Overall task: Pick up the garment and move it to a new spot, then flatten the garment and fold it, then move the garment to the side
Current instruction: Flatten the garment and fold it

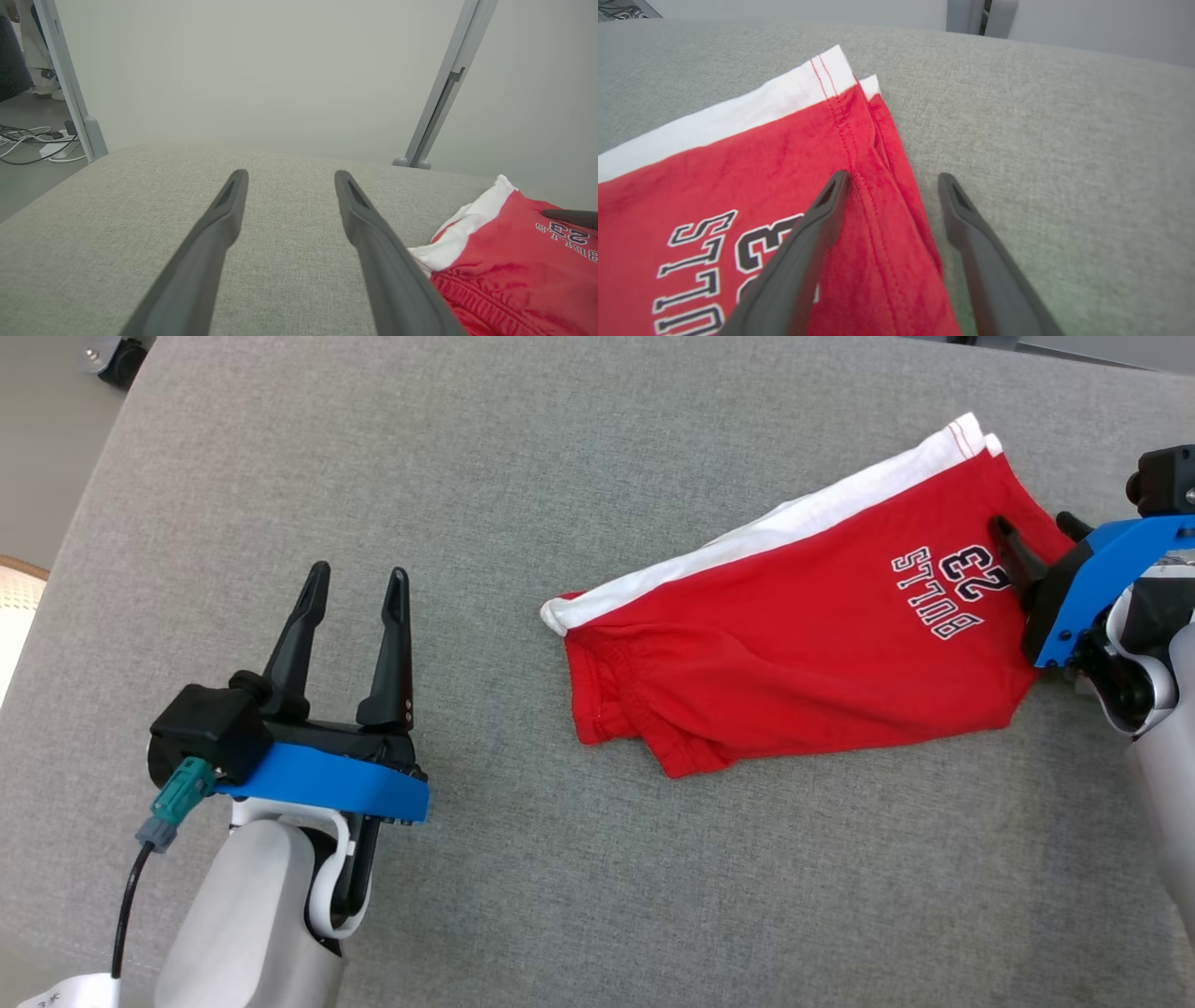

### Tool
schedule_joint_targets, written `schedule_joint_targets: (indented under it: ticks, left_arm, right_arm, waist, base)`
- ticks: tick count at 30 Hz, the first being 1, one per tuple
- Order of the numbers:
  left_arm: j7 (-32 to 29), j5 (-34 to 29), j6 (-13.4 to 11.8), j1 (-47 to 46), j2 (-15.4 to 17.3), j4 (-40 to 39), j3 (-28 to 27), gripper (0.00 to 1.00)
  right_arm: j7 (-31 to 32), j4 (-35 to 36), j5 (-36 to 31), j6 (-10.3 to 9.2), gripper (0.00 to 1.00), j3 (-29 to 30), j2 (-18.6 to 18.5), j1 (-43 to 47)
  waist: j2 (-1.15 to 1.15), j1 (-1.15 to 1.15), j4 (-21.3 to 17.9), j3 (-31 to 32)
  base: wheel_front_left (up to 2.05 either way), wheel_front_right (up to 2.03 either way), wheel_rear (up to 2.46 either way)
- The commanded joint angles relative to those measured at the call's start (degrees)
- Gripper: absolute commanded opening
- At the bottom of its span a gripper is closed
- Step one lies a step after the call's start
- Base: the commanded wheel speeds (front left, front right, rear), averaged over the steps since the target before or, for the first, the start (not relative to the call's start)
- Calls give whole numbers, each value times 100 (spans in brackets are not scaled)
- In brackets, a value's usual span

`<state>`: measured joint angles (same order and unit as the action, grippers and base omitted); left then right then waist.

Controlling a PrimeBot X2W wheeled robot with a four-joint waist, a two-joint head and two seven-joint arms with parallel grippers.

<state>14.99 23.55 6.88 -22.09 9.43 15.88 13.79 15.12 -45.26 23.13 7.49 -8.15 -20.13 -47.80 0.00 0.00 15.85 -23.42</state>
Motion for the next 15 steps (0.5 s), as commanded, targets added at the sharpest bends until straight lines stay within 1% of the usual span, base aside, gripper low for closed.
schedule_joint_targets:
  ticks: [1,5,6,7,13,15]
  left_arm:
    - [24,-48,30,29,-31,5,-32,100]
    - [24,-95,61,39,-106,56,-74,100]
    - [24,-99,66,42,-119,70,-77,100]
    - [24,-94,70,47,-129,81,-84,100]
    - [25,-60,58,170,-92,111,-105,100]
    - [25,-42,58,231,-33,116,-125,100]
  right_arm:
    - [48,-122,-51,0,100,12,47,-73]
    - [333,-528,-36,0,100,-18,147,0]
    - [353,-531,8,0,47,-80,198,32]
    - [278,-468,57,8,0,-130,223,63]
    - [-34,-166,392,1,0,-304,189,410]
    - [-276,-34,475,0,0,-188,146,493]
  waist:
    - [0,0,38,-23]
    - [0,0,84,-22]
    - [0,0,90,-14]
    - [0,0,92,-4]
    - [0,0,-72,169]
    - [0,0,-153,261]
  base:
    - [0,0,0]
    - [0,0,0]
    - [0,0,0]
    - [0,0,0]
    - [0,0,0]
    - [0,0,0]
